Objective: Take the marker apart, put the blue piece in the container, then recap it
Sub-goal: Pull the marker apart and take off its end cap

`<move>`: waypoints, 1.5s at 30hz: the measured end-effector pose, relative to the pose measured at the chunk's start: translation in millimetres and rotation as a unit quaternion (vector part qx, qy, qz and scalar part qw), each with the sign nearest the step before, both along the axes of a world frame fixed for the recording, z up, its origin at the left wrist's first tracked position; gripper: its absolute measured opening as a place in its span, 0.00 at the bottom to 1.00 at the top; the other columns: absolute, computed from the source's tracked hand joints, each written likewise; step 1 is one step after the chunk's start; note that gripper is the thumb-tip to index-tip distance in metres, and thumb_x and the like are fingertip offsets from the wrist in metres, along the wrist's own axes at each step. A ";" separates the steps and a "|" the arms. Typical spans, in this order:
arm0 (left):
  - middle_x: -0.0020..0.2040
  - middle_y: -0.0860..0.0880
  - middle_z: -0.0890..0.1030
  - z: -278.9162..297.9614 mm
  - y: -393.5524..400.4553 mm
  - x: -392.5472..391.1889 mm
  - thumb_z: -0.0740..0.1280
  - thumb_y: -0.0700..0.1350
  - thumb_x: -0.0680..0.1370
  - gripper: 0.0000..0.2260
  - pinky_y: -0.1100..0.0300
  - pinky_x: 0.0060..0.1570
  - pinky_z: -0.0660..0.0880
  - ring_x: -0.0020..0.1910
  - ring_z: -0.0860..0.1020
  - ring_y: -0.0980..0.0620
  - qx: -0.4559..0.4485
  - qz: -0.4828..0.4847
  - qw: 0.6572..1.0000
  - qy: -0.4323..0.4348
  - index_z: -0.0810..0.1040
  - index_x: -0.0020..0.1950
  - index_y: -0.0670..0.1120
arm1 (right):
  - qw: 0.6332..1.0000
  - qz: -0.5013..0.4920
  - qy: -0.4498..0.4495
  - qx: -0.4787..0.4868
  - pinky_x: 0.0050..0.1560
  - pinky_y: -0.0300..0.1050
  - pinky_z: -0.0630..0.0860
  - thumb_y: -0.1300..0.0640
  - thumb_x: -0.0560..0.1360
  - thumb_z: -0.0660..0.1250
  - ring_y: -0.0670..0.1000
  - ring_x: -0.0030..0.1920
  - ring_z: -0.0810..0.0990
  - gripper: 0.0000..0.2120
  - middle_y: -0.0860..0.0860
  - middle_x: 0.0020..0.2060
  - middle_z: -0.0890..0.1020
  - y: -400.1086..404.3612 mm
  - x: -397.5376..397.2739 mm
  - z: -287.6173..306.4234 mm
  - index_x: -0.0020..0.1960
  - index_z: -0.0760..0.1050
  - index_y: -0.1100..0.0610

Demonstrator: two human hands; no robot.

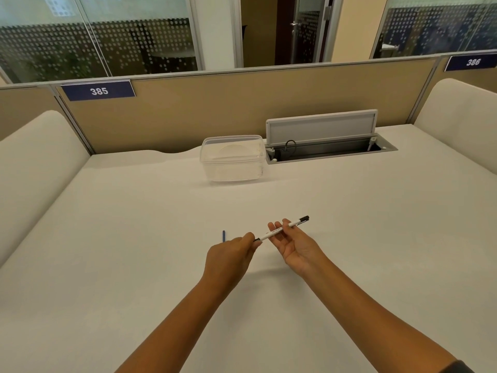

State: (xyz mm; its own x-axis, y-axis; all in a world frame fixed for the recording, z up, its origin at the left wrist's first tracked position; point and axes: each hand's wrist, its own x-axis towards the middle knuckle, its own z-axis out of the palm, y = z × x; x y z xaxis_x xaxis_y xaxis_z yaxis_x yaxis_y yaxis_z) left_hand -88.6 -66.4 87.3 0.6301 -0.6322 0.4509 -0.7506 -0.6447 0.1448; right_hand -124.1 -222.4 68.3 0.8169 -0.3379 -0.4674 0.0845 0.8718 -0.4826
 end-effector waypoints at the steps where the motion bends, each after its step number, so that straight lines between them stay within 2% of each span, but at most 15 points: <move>1: 0.20 0.52 0.67 -1.4 -0.1 -1.3 0.63 0.50 0.74 0.12 0.68 0.21 0.49 0.18 0.58 0.53 -0.015 0.012 1.000 0.010 0.74 0.35 0.44 | 1.000 -0.001 0.000 0.002 0.34 0.50 0.83 0.68 0.76 0.61 0.56 0.36 0.85 0.03 0.59 0.42 0.78 0.3 0.3 0.4 0.46 0.72 0.63; 5: 0.28 0.51 0.77 -8.6 -0.5 0.9 0.70 0.51 0.73 0.11 0.66 0.21 0.61 0.19 0.71 0.49 -0.047 0.012 0.998 0.049 0.77 0.47 0.44 | 1.000 -0.004 0.008 -0.003 0.33 0.50 0.82 0.67 0.76 0.61 0.55 0.36 0.85 0.03 0.59 0.43 0.78 0.1 0.7 0.6 0.49 0.72 0.63; 9: 0.22 0.50 0.71 -5.2 -1.3 3.0 0.78 0.44 0.65 0.12 0.67 0.19 0.56 0.18 0.58 0.52 0.030 0.007 0.999 -0.016 0.75 0.34 0.44 | 1.000 -0.009 0.019 -0.007 0.32 0.49 0.82 0.67 0.76 0.61 0.54 0.34 0.85 0.03 0.59 0.43 0.78 0.2 0.6 -0.3 0.48 0.72 0.63; 11: 0.22 0.50 0.70 -7.4 -1.4 5.2 0.78 0.44 0.64 0.11 0.67 0.20 0.55 0.19 0.57 0.53 0.034 0.011 0.999 -0.038 0.75 0.33 0.45 | 1.000 -0.008 0.020 -0.008 0.31 0.48 0.82 0.67 0.76 0.61 0.54 0.34 0.85 0.02 0.59 0.43 0.78 0.3 0.6 -0.1 0.47 0.72 0.63; 17: 0.24 0.50 0.73 -10.2 -1.0 4.5 0.78 0.45 0.64 0.09 0.67 0.17 0.59 0.17 0.67 0.51 0.032 -0.025 0.998 -0.040 0.79 0.37 0.46 | 0.999 -0.009 0.029 -0.011 0.32 0.49 0.83 0.66 0.77 0.61 0.54 0.34 0.85 0.02 0.59 0.42 0.78 -0.3 0.6 -0.3 0.46 0.72 0.63; 21: 0.22 0.52 0.73 -8.9 -1.4 4.7 0.66 0.53 0.73 0.14 0.67 0.19 0.57 0.16 0.68 0.52 -0.005 -0.008 0.999 -0.031 0.78 0.32 0.46 | 0.999 -0.006 0.031 -0.004 0.32 0.48 0.82 0.66 0.76 0.61 0.54 0.33 0.85 0.03 0.59 0.42 0.78 0.1 0.0 -2.5 0.45 0.72 0.63; 23: 0.26 0.52 0.78 -10.7 -1.7 2.9 0.66 0.55 0.73 0.13 0.66 0.18 0.62 0.18 0.72 0.52 -0.027 -0.006 1.000 -0.012 0.81 0.39 0.47 | 0.999 -0.007 0.031 -0.001 0.32 0.49 0.82 0.66 0.76 0.62 0.54 0.34 0.85 0.02 0.60 0.42 0.79 0.0 0.2 -3.1 0.45 0.72 0.63; 25: 0.28 0.52 0.80 -12.6 -2.6 2.8 0.75 0.50 0.67 0.12 0.64 0.17 0.67 0.19 0.73 0.51 -0.030 -0.016 0.999 -0.004 0.82 0.46 0.46 | 0.999 -0.009 0.033 -0.004 0.32 0.49 0.82 0.66 0.76 0.62 0.55 0.34 0.85 0.02 0.60 0.42 0.79 -0.1 0.7 -3.7 0.45 0.73 0.63; 28: 0.24 0.51 0.75 -12.8 -3.9 2.7 0.76 0.47 0.67 0.08 0.65 0.16 0.62 0.17 0.69 0.51 0.005 -0.018 1.000 -0.021 0.79 0.38 0.46 | 0.999 -0.009 0.034 -0.004 0.33 0.49 0.83 0.66 0.76 0.62 0.54 0.34 0.85 0.03 0.60 0.42 0.78 -0.1 1.1 -5.2 0.44 0.73 0.63; 31: 0.21 0.51 0.72 -11.0 -4.8 2.2 0.64 0.55 0.74 0.16 0.66 0.18 0.55 0.16 0.65 0.52 -0.015 0.015 1.000 -0.011 0.76 0.32 0.46 | 0.999 -0.007 0.033 -0.002 0.31 0.48 0.82 0.66 0.76 0.62 0.54 0.34 0.85 0.04 0.59 0.42 0.78 -0.3 1.2 -5.5 0.43 0.73 0.63; 32: 0.22 0.51 0.73 -10.7 -5.4 0.7 0.64 0.56 0.74 0.16 0.67 0.18 0.55 0.16 0.65 0.52 -0.026 0.017 1.000 -0.004 0.76 0.33 0.46 | 0.999 -0.008 0.033 -0.001 0.31 0.48 0.82 0.66 0.76 0.62 0.54 0.34 0.85 0.03 0.59 0.42 0.78 -0.7 1.3 -5.4 0.43 0.73 0.63; 35: 0.27 0.51 0.79 -14.4 -7.5 0.6 0.73 0.51 0.69 0.11 0.63 0.16 0.66 0.18 0.71 0.51 -0.044 0.003 0.999 0.012 0.79 0.42 0.45 | 0.999 -0.009 0.036 -0.001 0.31 0.48 0.82 0.66 0.76 0.62 0.54 0.34 0.85 0.03 0.59 0.42 0.79 -2.1 1.1 -6.0 0.45 0.73 0.63; 39: 0.20 0.51 0.70 -10.4 -7.3 0.7 0.75 0.48 0.68 0.14 0.66 0.17 0.56 0.19 0.57 0.53 0.004 0.014 1.000 -0.016 0.73 0.31 0.45 | 0.999 -0.011 0.037 0.004 0.30 0.47 0.82 0.66 0.76 0.62 0.54 0.33 0.85 0.03 0.59 0.42 0.79 -1.6 1.3 -6.8 0.44 0.73 0.64; 42: 0.18 0.51 0.69 -10.7 -7.8 -1.8 0.73 0.50 0.68 0.14 0.70 0.20 0.48 0.17 0.56 0.54 -0.004 0.027 0.999 -0.018 0.72 0.29 0.45 | 0.999 -0.012 0.034 0.010 0.29 0.47 0.81 0.66 0.76 0.62 0.54 0.33 0.85 0.03 0.60 0.42 0.79 -0.5 2.2 -5.7 0.44 0.73 0.64; 45: 0.22 0.51 0.74 -14.4 -8.1 -2.8 0.74 0.49 0.68 0.10 0.68 0.16 0.57 0.16 0.63 0.52 -0.044 0.024 0.999 0.018 0.78 0.39 0.44 | 0.999 -0.009 0.037 0.005 0.30 0.47 0.82 0.65 0.76 0.63 0.54 0.34 0.85 0.03 0.59 0.41 0.79 -0.1 1.5 -5.6 0.44 0.73 0.64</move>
